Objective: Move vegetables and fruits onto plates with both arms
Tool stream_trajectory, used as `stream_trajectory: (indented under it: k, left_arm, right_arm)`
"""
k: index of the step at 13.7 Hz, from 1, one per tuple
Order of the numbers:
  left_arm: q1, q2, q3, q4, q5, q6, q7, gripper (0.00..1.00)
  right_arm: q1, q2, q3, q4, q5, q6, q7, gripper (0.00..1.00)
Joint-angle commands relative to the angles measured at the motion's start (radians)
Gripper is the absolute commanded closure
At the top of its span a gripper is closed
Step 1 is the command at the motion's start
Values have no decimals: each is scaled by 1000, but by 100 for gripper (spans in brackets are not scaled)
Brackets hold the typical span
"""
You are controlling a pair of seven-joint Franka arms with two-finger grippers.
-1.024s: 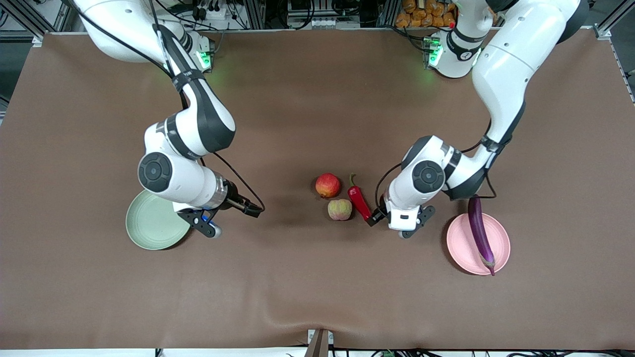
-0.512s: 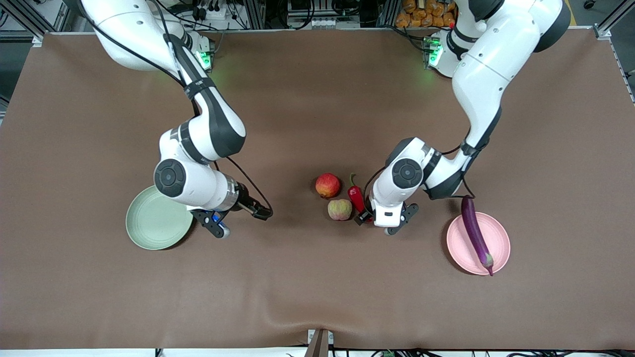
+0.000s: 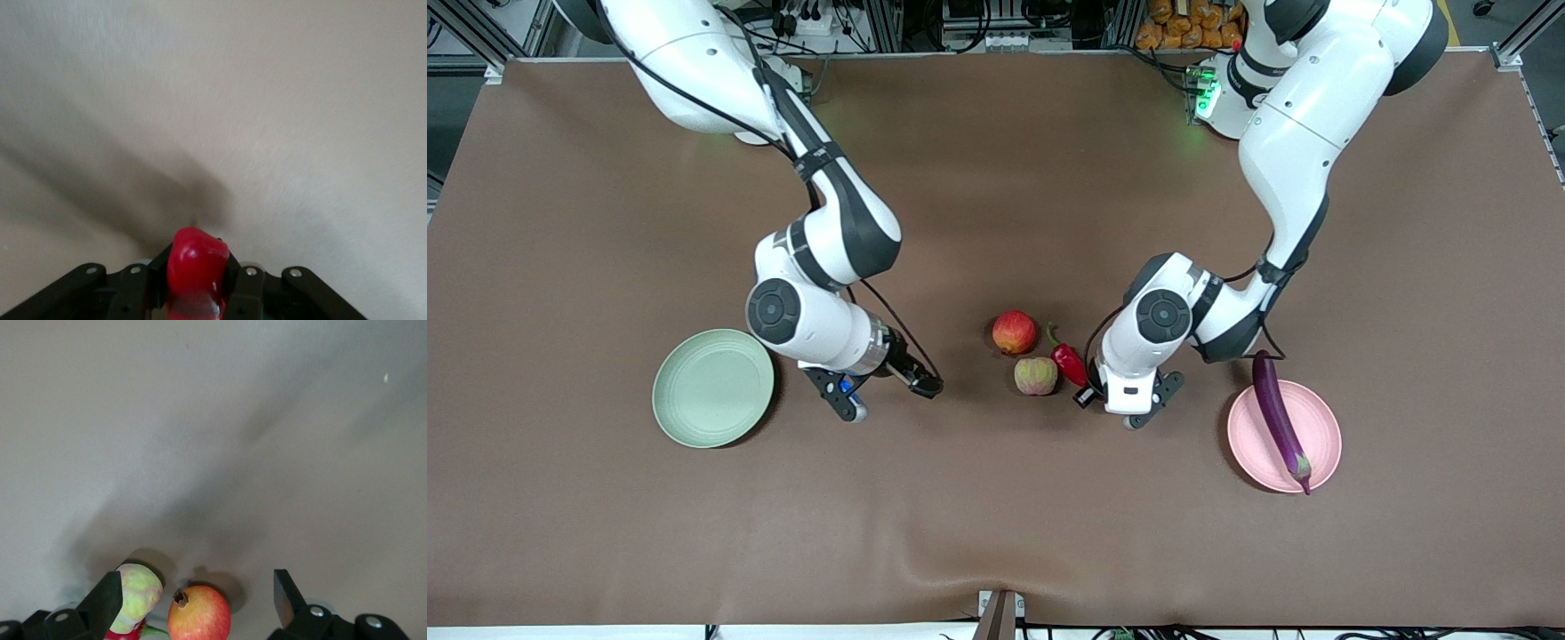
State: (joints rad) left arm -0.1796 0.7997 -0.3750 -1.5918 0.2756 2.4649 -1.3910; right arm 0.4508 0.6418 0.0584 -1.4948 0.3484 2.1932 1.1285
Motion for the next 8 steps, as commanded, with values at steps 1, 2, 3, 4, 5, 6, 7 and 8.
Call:
stream_trajectory:
  k: [1,2,3,4,5,6,7,8]
  left_arm:
    - [34,-66,1,-19,24,-50,50,100]
    - [41,-85,2,-19,22,-76,81,100]
    - [84,-97,-1,-19,24,-99,130,100]
    - [124,-114,-7,-22,24,-124,188,100]
    - [147,-112,-5,-23,24,-144,246,100]
    - [176,-109,-2,-17,21,-144,312,100]
    - [211,-105,-8,-2,8,-144,366,100]
    - [221,-102,-9,15,7,-145,388,100]
  right_arm:
    - [49,36,-6,36,17,60,104,0]
    - [72,44,-6,36,14,103,111,0]
    - [103,45,-8,34,6,111,111,0]
    - [123,44,-9,24,0,106,111,0]
    - [147,47,-9,19,-2,106,109,0]
    - [179,53,-11,8,-8,111,103,0]
    - [198,67,-9,10,-40,112,105,0]
    - [213,75,-9,11,-75,112,105,0]
